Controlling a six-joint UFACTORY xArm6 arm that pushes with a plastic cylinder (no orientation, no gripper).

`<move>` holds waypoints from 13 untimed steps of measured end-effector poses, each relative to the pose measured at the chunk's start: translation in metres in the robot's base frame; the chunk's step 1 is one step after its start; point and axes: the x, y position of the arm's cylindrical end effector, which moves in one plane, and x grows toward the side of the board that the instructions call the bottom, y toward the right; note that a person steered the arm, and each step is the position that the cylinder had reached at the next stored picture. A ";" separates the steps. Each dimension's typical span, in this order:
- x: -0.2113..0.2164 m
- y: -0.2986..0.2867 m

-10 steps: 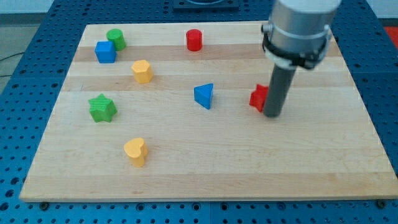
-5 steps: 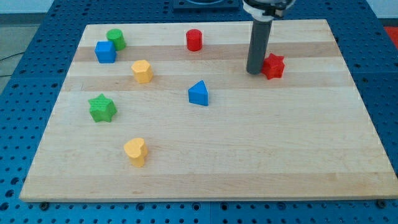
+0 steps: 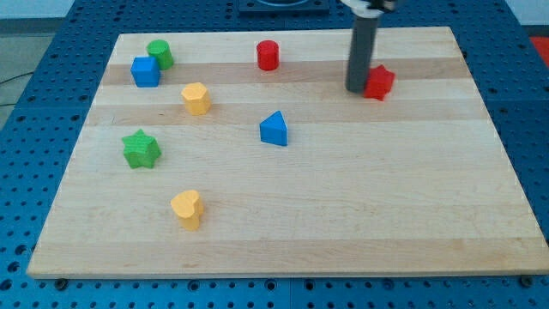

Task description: Move the red star into the red circle

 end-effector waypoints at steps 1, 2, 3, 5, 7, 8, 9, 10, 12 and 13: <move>0.002 0.026; 0.037 0.016; 0.013 0.062; -0.048 0.026; -0.023 0.049; -0.020 0.096; -0.052 0.126; -0.063 0.081; -0.090 0.027; -0.057 -0.053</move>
